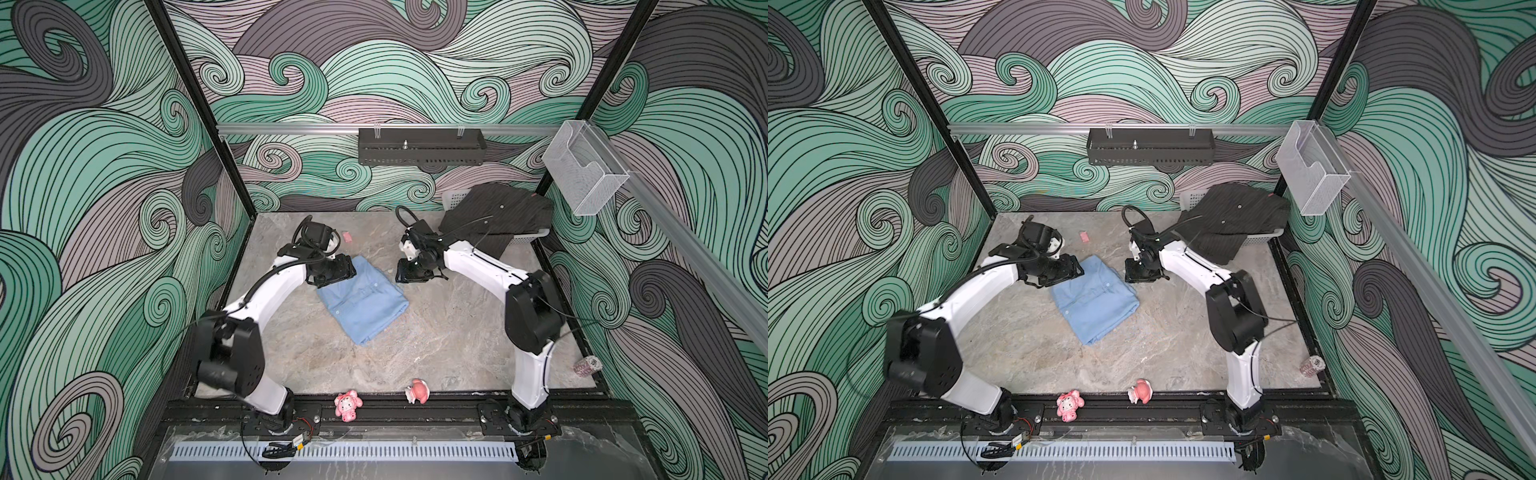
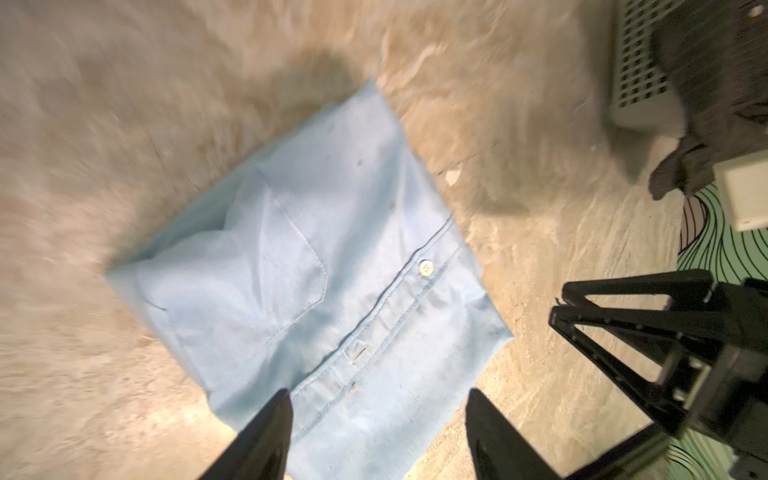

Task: Fold and stack the long sleeve shirts
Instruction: 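Release the shirt, drawing the right gripper back while the left reaches over it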

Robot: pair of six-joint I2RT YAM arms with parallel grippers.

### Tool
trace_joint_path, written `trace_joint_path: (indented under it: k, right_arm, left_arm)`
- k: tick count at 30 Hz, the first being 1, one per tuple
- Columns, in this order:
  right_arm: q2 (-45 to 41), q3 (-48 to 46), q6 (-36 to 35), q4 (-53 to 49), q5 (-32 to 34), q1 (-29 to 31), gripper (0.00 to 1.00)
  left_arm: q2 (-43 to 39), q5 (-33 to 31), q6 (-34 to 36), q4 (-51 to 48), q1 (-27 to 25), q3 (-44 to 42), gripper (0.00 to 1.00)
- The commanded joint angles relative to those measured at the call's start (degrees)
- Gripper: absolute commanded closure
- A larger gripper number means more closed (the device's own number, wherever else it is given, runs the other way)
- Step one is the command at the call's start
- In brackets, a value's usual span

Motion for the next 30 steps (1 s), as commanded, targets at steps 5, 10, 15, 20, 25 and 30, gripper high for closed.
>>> trace_joint_path:
  k: [5,10,15,20,25,30]
  right_arm:
    - [-23.3,-23.1,-4.0,12.4,1.3,1.4,0.56]
    - [-41.6,-46.1,-6.8,31.9,2.0,7.0,0.55]
    - [-59.8,-65.0,-7.4,42.4,8.4,11.6,0.55]
    - [-72.0,-69.8,-7.4,39.0,10.3,11.7,0.56]
    - [-75.4,-70.0,-8.0,34.5,10.0,11.7,0.56]
    - [-76.5,-70.9,-7.7,35.1,10.2,11.7,0.57]
  left_arm:
    - [-7.9,-20.2,8.4,-7.0,-14.0,-0.8,0.28]
    - [-4.8,-26.0,7.5,-9.9,-22.7,-3.6,0.23]
    - [4.4,-30.5,5.3,-11.4,-29.7,-3.4,0.19]
    - [11.9,-32.5,2.6,-9.7,-32.3,-2.5,0.01]
    - [16.7,-32.4,1.1,-9.4,-32.9,-1.6,0.01]
    - [19.7,-33.7,2.3,-8.3,-33.9,-1.0,0.01]
